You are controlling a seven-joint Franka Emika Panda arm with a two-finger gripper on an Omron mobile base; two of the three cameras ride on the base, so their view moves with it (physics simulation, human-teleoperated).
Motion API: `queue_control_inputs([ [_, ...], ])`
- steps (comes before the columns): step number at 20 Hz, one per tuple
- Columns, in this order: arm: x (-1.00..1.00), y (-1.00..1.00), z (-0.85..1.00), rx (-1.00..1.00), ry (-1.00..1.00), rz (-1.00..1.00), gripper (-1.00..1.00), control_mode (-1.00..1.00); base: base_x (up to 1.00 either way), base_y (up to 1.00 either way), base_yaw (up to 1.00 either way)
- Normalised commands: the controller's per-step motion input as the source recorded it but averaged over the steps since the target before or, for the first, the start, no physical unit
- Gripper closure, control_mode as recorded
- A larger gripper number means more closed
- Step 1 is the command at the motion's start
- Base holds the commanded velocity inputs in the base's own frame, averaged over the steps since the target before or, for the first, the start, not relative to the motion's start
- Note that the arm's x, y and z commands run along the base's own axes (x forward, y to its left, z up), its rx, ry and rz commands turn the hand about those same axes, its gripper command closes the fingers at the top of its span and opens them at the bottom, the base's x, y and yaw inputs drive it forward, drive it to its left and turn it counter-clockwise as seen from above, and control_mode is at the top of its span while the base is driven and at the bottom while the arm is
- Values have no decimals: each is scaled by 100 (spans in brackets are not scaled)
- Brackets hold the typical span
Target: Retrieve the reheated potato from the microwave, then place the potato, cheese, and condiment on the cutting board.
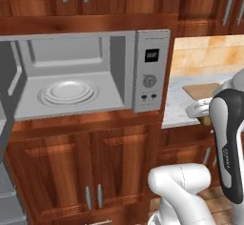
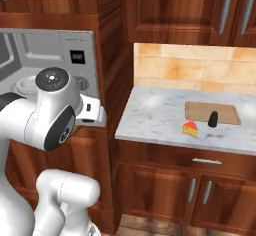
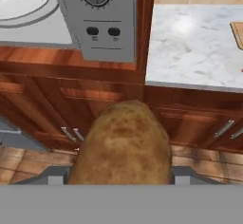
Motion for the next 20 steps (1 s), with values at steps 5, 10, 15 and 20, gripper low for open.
queue_control_inputs([
  [5, 0, 0, 0, 0, 0, 0, 100, 100, 34, -74, 0],
  [10, 0, 0, 0, 0, 0, 0, 100, 100, 49, -66, 0],
  [15, 0, 0, 0, 0, 0, 0, 100, 100, 49, -65, 0],
  [20, 0, 0, 0, 0, 0, 0, 100, 100, 51, -63, 0],
])
